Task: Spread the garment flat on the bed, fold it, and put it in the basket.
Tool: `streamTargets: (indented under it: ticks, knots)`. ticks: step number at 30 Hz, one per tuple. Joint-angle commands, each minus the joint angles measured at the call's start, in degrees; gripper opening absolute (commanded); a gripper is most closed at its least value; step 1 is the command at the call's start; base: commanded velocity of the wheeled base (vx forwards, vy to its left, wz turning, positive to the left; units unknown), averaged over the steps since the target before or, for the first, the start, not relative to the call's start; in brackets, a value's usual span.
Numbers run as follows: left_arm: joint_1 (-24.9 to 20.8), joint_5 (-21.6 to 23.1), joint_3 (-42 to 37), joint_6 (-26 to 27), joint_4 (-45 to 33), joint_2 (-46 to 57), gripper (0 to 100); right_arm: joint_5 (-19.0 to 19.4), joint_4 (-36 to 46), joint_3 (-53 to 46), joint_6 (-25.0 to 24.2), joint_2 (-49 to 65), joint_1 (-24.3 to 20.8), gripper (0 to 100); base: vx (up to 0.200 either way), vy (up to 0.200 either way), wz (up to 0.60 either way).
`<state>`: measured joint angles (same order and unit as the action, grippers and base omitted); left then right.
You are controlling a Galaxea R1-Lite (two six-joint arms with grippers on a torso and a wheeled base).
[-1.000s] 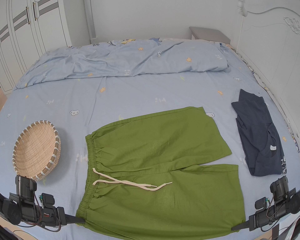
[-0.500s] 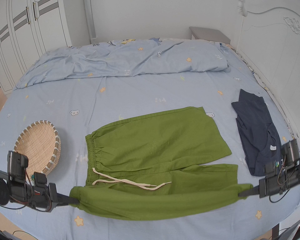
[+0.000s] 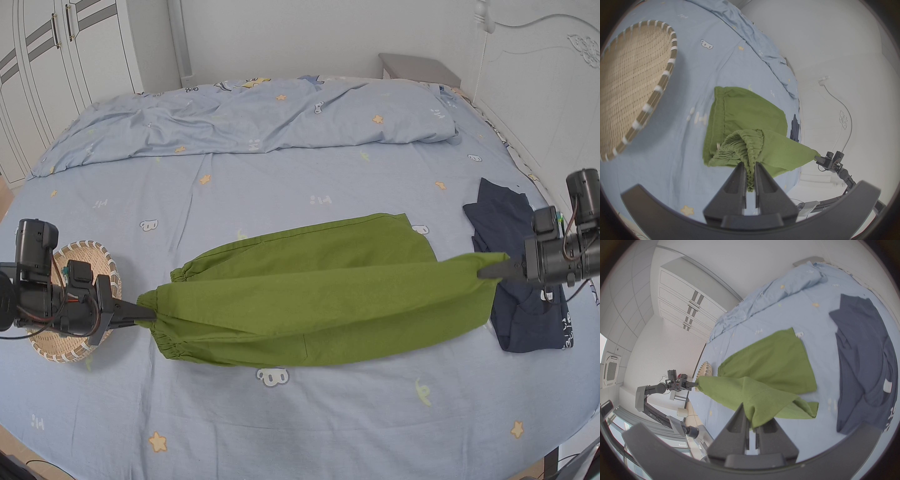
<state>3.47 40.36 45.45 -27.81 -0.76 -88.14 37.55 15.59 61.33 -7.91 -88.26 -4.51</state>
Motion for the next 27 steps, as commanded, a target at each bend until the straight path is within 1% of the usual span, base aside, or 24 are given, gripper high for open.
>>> streamTargets:
  ticks: [1,3,5,7,11,12,17,20,25,27]
  knots:
    - [1.36,0.51,9.22,0.12,-0.39,-11.53,0,-0.46,3.39,13.29,-0.09,-9.91,-0.85,0,0.000,0.000,0.00]
    - [1.45,0.86,9.66,0.12,-0.39,-11.97,0,-0.46,3.57,14.43,-0.09,-10.62,-0.85,0,0.000,0.000,0.00]
    - [1.62,2.44,11.24,0.03,-0.47,-13.46,0,-0.46,3.74,20.41,-0.09,-13.96,-0.76,0,0.000,0.000,0.00]
    - [1.97,2.44,11.51,0.03,-0.21,-13.55,0,-0.46,3.74,23.31,-0.09,-15.63,-0.76,0,0.000,0.000,0.00]
    - [3.73,2.53,12.12,0.12,-0.21,-13.73,0,-0.46,3.74,26.30,-0.09,-18.09,-0.76,0,0.000,0.000,0.00]
    - [4.61,2.62,13.18,0.12,-0.12,-14.52,0,-0.55,3.66,28.05,-0.09,-20.20,-0.85,0,0.000,0.000,0.00]
    - [4.88,2.62,14.76,0.38,0.14,-16.28,0,-0.46,2.95,29.99,-0.09,-23.10,-0.76,0,0.000,0.000,0.00]
    - [4.26,2.62,15.90,0.38,0.23,-17.15,0,-0.37,2.07,30.60,0.44,-24.77,-0.59,0,0.000,0.000,0.00]
    - [4.17,2.62,17.13,0.47,0.32,-18.39,0,0.07,-3.11,30.95,-0.09,-27.32,0.03,0,0.000,0.000,0.00]
    - [4.08,2.62,17.66,0.47,0.32,-19.00,0,0.07,-3.81,31.39,-0.17,-28.20,0.20,0,0.000,0.000,0.00]
